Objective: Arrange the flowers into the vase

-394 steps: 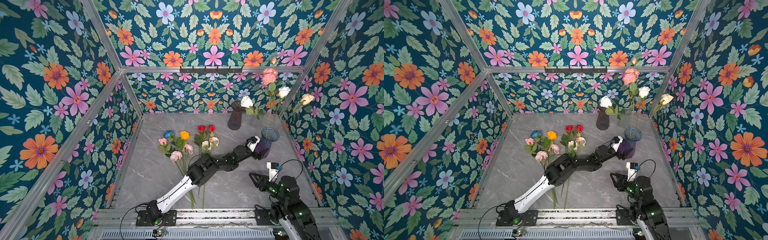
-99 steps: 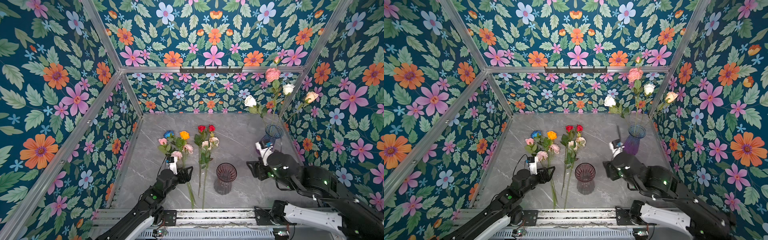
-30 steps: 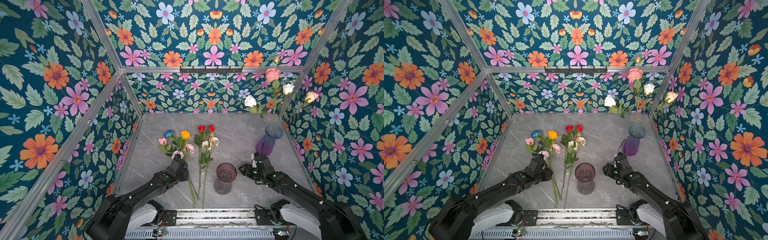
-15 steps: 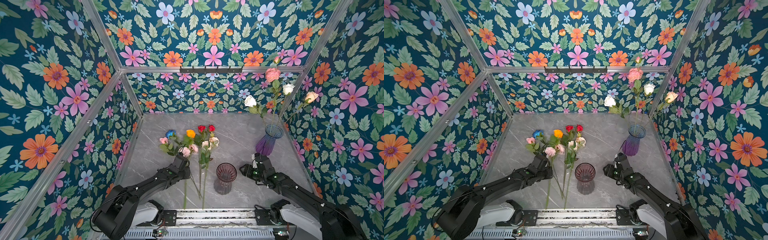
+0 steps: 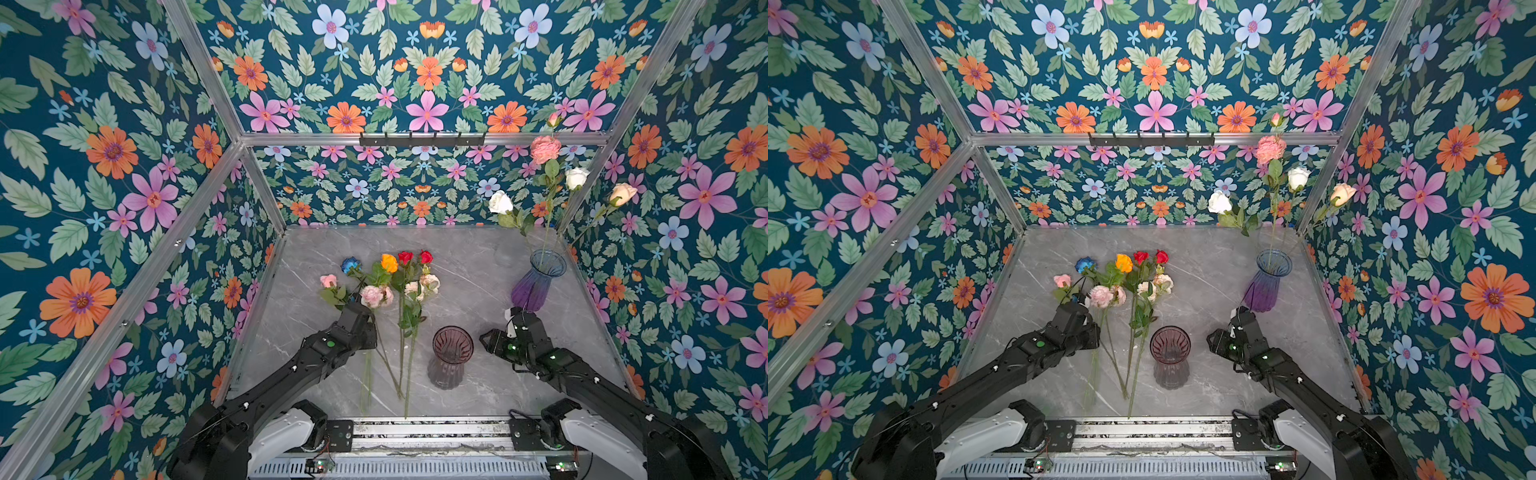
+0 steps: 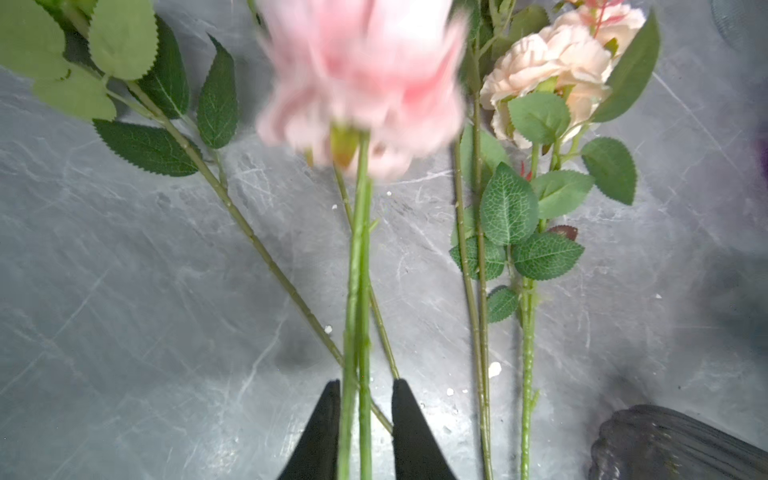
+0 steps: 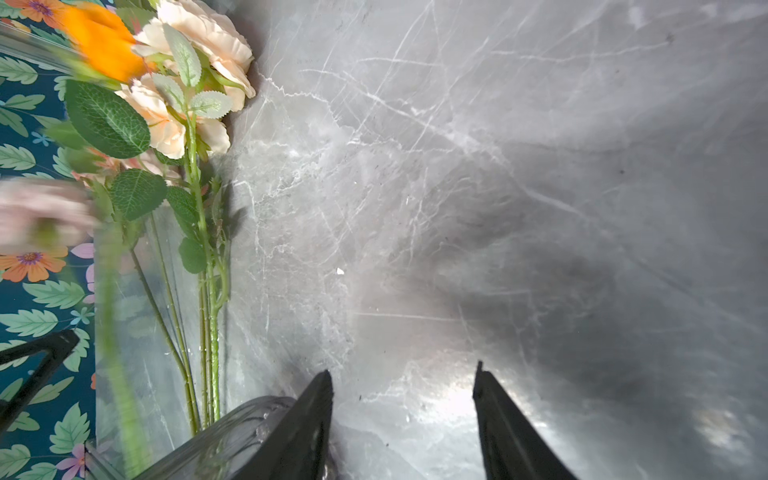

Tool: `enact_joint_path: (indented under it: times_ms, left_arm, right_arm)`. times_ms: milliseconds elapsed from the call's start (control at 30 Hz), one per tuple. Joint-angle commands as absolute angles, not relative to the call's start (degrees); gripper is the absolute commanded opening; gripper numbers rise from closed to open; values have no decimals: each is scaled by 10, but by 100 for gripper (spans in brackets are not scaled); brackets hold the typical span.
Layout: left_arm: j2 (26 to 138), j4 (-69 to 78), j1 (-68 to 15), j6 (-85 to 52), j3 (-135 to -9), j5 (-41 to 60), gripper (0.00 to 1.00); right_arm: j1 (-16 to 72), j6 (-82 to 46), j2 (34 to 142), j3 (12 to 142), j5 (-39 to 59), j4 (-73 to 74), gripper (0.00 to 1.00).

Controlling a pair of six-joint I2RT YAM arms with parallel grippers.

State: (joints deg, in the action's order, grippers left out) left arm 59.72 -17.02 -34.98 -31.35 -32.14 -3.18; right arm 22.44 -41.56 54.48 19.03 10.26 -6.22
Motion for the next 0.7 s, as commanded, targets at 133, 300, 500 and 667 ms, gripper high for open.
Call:
enact_joint_path:
  times_ms: [133, 300, 500, 667]
  left_arm:
    - [575, -93, -336, -321, -300, 29, 5]
    - [610, -109, -329, -322, -304, 30, 20]
    - [642, -104, -328, -333, -282, 21, 31]
    - [675, -78, -328, -340, -263, 30, 30]
  right_arm:
    - [225, -416, 540, 189, 95, -58, 57]
    - [225, -416, 539, 188, 96, -58, 57]
    - [225, -416, 541, 188, 96, -56, 57]
    - [225, -416, 541, 188, 95, -56, 57]
